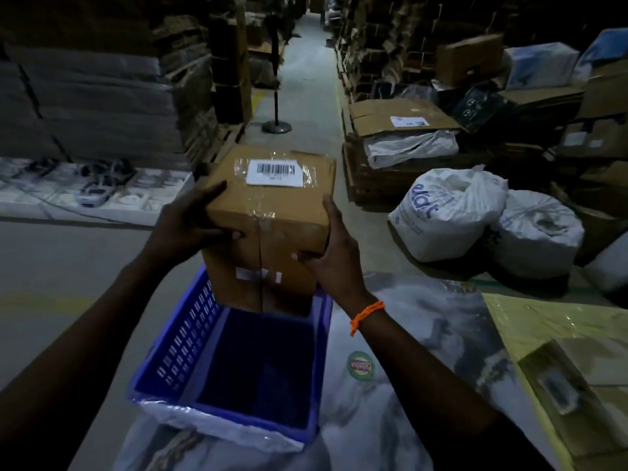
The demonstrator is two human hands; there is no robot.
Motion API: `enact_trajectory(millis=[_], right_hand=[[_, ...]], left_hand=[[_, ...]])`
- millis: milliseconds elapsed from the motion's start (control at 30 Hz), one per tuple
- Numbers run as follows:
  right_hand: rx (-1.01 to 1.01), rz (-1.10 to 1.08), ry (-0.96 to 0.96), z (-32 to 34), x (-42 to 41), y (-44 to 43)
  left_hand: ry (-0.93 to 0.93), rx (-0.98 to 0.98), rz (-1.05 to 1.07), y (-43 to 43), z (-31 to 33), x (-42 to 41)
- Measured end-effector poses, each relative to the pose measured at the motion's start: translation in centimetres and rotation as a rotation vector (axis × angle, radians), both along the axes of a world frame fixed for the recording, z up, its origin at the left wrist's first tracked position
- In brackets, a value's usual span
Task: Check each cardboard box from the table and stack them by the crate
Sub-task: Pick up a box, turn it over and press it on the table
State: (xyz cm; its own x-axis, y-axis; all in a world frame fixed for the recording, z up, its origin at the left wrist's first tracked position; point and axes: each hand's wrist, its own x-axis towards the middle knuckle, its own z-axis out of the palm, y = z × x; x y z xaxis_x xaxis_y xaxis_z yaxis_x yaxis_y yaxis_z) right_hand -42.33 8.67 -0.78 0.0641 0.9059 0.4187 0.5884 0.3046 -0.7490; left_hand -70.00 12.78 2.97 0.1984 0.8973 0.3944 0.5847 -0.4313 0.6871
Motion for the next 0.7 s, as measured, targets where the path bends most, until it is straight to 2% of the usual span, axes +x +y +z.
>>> enact_trajectory(millis=[133, 300, 700], right_hand=[[-0.169, 0.028, -0.045, -3.7, -1.8, 0.5], [-0.196, 0.097, -0.165, -6.9, -2.2, 2.3], [-0.169, 0.200, -0.197, -8.5, -3.0, 5.9]], left_hand=[[0.004, -0.078, 0.019, 1.3, -4.7, -2.0], [0.060, -0.111, 0.063, 1.5, -9.3, -3.7], [0.068, -0.102, 0.117, 2.9, -10.4, -5.2]])
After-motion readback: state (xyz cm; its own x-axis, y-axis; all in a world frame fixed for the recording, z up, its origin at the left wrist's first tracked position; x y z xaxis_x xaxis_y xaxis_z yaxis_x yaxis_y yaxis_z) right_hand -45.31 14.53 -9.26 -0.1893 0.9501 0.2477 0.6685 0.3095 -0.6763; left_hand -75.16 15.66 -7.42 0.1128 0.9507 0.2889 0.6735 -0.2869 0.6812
